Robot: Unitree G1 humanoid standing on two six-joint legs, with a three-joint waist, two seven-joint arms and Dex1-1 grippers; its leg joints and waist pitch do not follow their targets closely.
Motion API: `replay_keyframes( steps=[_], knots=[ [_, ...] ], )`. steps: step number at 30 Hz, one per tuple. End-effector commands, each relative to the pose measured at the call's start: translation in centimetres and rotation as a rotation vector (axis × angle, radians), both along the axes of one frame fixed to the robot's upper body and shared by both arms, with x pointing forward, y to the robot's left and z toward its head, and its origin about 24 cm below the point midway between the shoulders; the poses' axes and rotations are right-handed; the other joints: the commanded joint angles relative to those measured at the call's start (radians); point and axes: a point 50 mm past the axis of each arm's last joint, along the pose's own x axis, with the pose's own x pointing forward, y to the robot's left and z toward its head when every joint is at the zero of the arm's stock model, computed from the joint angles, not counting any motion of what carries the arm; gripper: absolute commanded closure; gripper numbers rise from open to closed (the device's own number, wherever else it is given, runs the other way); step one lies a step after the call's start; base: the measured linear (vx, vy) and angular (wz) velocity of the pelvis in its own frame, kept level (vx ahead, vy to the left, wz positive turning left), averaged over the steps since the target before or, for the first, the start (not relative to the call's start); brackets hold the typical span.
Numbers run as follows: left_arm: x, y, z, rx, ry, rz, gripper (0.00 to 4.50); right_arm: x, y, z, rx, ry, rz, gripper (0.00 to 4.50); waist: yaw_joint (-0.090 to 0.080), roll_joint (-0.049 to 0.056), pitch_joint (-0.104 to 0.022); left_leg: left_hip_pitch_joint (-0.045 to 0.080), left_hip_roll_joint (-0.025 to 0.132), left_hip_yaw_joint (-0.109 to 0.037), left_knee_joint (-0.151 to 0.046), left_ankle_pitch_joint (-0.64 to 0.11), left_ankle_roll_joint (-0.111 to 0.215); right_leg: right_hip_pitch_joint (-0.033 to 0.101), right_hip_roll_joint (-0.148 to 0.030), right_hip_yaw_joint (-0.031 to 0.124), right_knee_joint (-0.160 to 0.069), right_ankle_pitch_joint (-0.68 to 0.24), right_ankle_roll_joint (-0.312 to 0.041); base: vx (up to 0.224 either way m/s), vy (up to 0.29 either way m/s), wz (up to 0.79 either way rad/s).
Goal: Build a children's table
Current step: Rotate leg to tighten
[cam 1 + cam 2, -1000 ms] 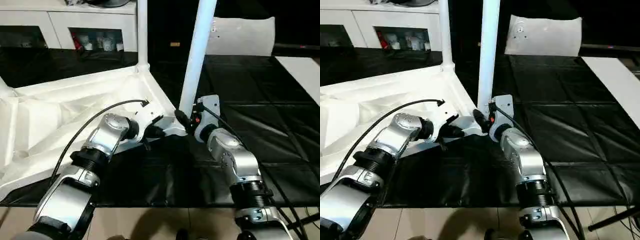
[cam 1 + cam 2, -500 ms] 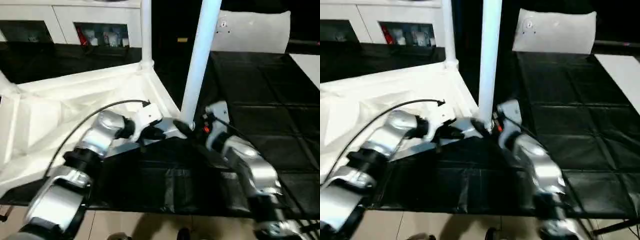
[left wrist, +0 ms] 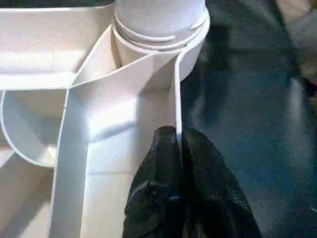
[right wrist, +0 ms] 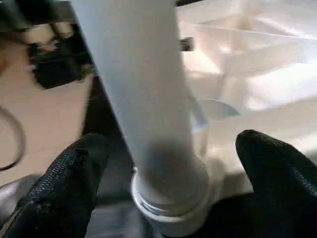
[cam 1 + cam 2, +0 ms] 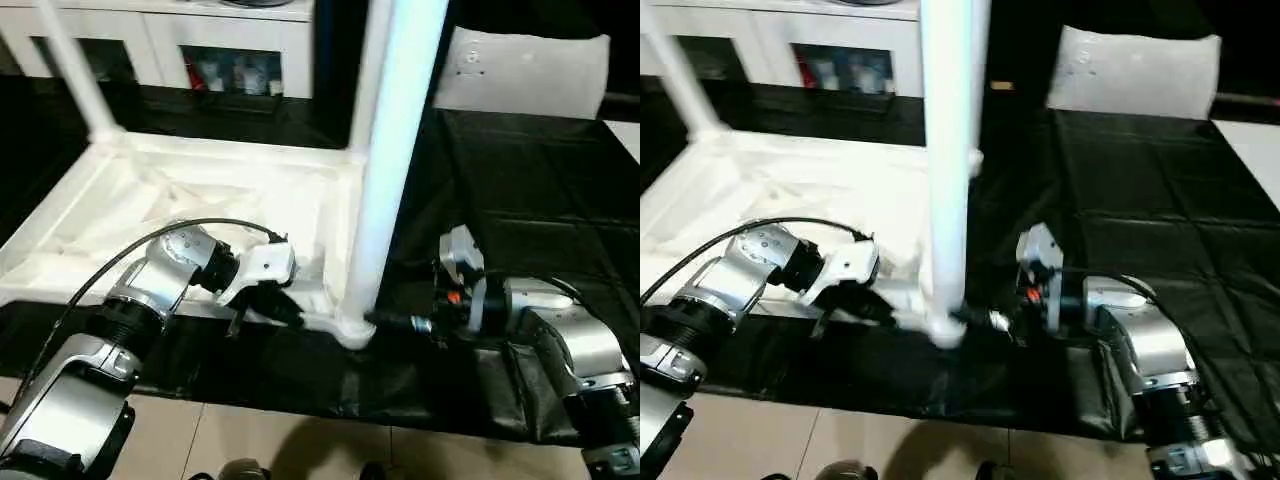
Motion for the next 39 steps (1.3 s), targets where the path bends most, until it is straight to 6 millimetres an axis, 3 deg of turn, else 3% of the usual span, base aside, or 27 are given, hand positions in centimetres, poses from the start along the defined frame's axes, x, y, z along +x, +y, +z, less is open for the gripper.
replay_keyframes(
  steps=[1,2,4,7,10,16,20,25,29,31,34,37,39],
  knots=[
    [-0.5,-0.8,0.0,0.029,0.011,-0.097,4.50,0.0,0.2,0.5,0.004,-0.001,0.056,0.29,0.003,-0.005,-0.075,-0.009,0.038,0.004,-0.063,-0.118,0.078,0.073,-0.069,0.061,-0.070,-0.366,-0.144,0.000,0.000,0.00],
    [-0.6,-1.0,0.0,0.038,0.010,-0.121,4.50,0.0,0.2,0.4,-0.002,0.011,0.086,0.29,0.005,-0.013,-0.080,-0.010,0.040,0.004,-0.062,-0.104,0.079,0.074,-0.069,0.061,-0.066,-0.349,-0.145,0.000,0.000,0.00],
    [-0.7,-1.1,0.0,0.049,0.009,-0.150,4.50,0.0,0.3,0.3,-0.010,0.026,0.121,0.55,0.010,-0.008,-0.082,-0.010,0.041,0.003,-0.060,-0.083,0.082,0.072,-0.069,0.062,-0.058,-0.305,-0.163,0.000,0.000,0.00],
    [-0.8,-1.4,0.0,0.059,0.008,-0.185,4.50,0.1,0.5,0.1,-0.024,0.029,0.151,0.71,0.017,-0.010,-0.085,-0.010,0.041,0.005,-0.058,-0.072,0.083,0.071,-0.070,0.064,-0.053,-0.275,-0.172,0.000,0.000,0.00],
    [-0.9,-1.6,0.0,0.064,0.007,-0.205,4.50,0.1,0.8,0.0,-0.031,0.038,0.182,1.04,0.026,-0.011,-0.085,-0.009,0.040,0.006,-0.057,-0.069,0.081,0.071,-0.069,0.064,-0.054,-0.282,-0.166,0.000,0.000,0.00],
    [-0.9,-1.8,-0.1,0.065,0.000,-0.214,4.50,0.0,0.9,-0.2,-0.029,0.065,0.222,1.47,0.028,-0.014,-0.087,-0.012,0.039,0.006,-0.056,-0.073,0.074,0.072,-0.069,0.062,-0.056,-0.313,-0.147,0.000,0.000,0.00],
    [-0.9,-1.8,-0.2,0.064,0.000,-0.213,4.50,0.0,0.9,-0.3,-0.026,0.075,0.231,1.82,0.029,-0.017,-0.089,-0.012,0.039,0.006,-0.054,-0.056,0.075,0.072,-0.068,0.063,-0.050,-0.284,-0.153,0.000,0.000,0.00],
    [-0.8,-1.6,-0.2,0.058,0.002,-0.194,4.50,0.0,1.3,-0.1,0.027,0.105,0.211,2.34,0.031,-0.012,-0.089,-0.012,0.039,0.005,-0.054,-0.062,0.074,0.073,-0.067,0.062,-0.051,-0.285,-0.154,0.000,0.000,0.00],
    [-0.3,-2.0,-0.2,0.020,-0.012,-0.104,4.50,-0.1,1.9,-0.2,0.065,0.113,0.142,2.44,0.030,-0.014,-0.086,-0.012,0.038,0.005,-0.055,-0.079,0.060,0.072,-0.068,0.062,-0.057,-0.325,-0.138,0.000,0.000,0.00],
    [0.0,-2.2,-0.2,0.005,-0.017,-0.046,4.50,-0.1,2.3,-0.4,0.083,0.115,0.094,2.45,0.030,-0.015,-0.081,-0.009,0.034,0.006,-0.057,-0.103,0.052,0.070,-0.068,0.060,-0.068,-0.394,-0.112,0.000,0.000,0.00],
    [1.0,-3.2,-0.3,-0.059,-0.024,0.138,4.50,0.6,3.6,-1.3,0.079,0.093,-0.112,2.47,0.017,-0.015,-0.068,0.002,0.019,0.004,-0.057,-0.178,0.017,0.062,-0.069,0.044,-0.105,-0.612,-0.025,0.000,0.000,0.00],
    [1.6,-4.0,-0.2,-0.103,-0.023,0.236,4.50,1.1,4.2,-2.0,0.052,0.088,-0.235,2.51,0.000,-0.015,-0.067,0.000,0.014,-0.001,-0.056,-0.204,0.007,0.065,-0.066,0.027,-0.124,-0.678,0.032,0.000,0.000,0.00],
    [2.0,-4.6,-0.3,-0.120,-0.033,0.313,4.50,1.4,4.9,-2.4,0.028,0.089,-0.331,2.51,-0.023,-0.005,-0.067,0.003,0.021,-0.009,-0.061,-0.249,0.013,0.068,-0.066,0.013,-0.134,-0.655,0.037,0.000,0.000,0.00]
  ],
)
